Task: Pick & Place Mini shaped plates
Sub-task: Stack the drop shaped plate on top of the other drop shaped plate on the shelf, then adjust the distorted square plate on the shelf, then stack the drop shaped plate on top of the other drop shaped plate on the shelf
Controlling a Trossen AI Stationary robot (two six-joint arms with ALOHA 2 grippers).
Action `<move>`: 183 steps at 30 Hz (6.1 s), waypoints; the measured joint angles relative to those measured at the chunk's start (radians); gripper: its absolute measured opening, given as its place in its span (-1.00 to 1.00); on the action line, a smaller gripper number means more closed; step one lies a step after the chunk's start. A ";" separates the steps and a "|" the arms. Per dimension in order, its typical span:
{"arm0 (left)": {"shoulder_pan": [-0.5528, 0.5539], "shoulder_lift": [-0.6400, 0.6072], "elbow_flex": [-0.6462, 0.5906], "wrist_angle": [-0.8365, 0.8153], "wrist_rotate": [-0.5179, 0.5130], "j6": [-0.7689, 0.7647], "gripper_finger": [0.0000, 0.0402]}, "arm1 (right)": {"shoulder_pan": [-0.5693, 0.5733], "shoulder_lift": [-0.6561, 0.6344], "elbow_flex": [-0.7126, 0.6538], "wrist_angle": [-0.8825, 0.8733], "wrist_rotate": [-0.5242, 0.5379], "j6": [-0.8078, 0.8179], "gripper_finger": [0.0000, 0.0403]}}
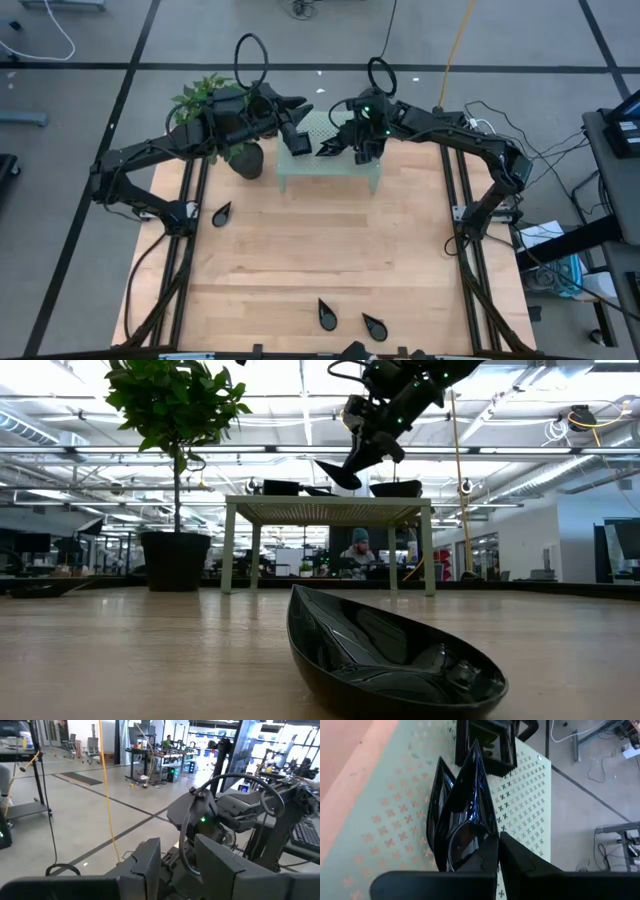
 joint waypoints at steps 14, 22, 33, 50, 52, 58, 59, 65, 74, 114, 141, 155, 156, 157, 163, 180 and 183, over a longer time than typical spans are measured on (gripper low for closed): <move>-0.007 0.000 0.000 -0.002 0.001 -0.006 -0.38 | 0.030 0.065 -0.001 0.073 -0.083 -0.050 -1.00; -0.008 0.000 0.000 -0.002 0.002 -0.005 -0.38 | 0.030 0.057 -0.001 0.072 -0.023 -0.130 -1.00; -0.008 0.000 0.000 -0.002 0.002 -0.026 -0.38 | 0.025 0.055 -0.001 0.096 0.018 -0.225 -1.00; -0.008 0.000 0.000 -0.002 0.002 -0.058 -0.38 | 0.024 0.055 -0.001 0.096 0.018 -0.315 -0.97; -0.008 0.000 0.000 -0.002 0.002 -0.058 -0.38 | 0.024 0.055 -0.001 0.096 0.021 -0.311 -0.92; -0.008 0.000 0.000 -0.002 0.002 -0.058 -0.38 | 0.024 0.055 -0.001 0.102 0.024 -0.308 -0.75; -0.008 0.000 0.000 -0.002 0.002 -0.058 -0.38 | 0.024 0.055 -0.001 0.106 0.024 -0.304 -0.72; -0.014 0.000 0.000 -0.002 0.002 -0.057 -0.38 | 0.025 0.055 -0.001 0.185 0.043 -0.224 -0.59; -0.033 0.000 0.000 -0.003 0.002 -0.050 -0.38 | 0.029 -0.036 -0.001 0.101 0.369 0.040 -0.56; -0.036 0.000 0.000 -0.010 0.006 -0.084 -0.38 | -0.104 -0.274 -0.435 0.085 0.195 0.568 -0.56; -0.080 0.000 0.000 -0.113 0.019 -0.078 -0.38 | 0.048 -0.500 -0.503 -0.503 -0.233 1.210 -0.58; -0.142 0.000 0.000 -0.281 0.021 -0.117 -0.38 | 0.786 -0.547 -0.900 0.256 -0.265 2.048 -0.56; -0.152 0.000 0.000 -0.286 0.022 -0.131 -0.38 | 0.826 -0.534 -0.920 0.332 -0.240 2.082 -0.55; -0.161 0.000 0.000 -0.286 0.022 -0.140 -0.38 | 0.863 -0.519 -0.935 0.391 -0.216 2.108 -0.55; -0.220 0.000 0.000 -0.285 0.022 -0.163 -0.38 | 1.037 -0.404 -0.948 0.550 -0.165 2.158 -0.55; -0.364 0.000 0.000 -0.285 0.021 -0.410 -0.38 | 1.203 -0.095 -0.807 0.768 -0.033 1.879 -0.55; -0.392 0.000 0.000 -0.285 0.021 -0.436 -0.38 | 1.206 -0.054 -0.752 0.732 0.039 1.815 -0.55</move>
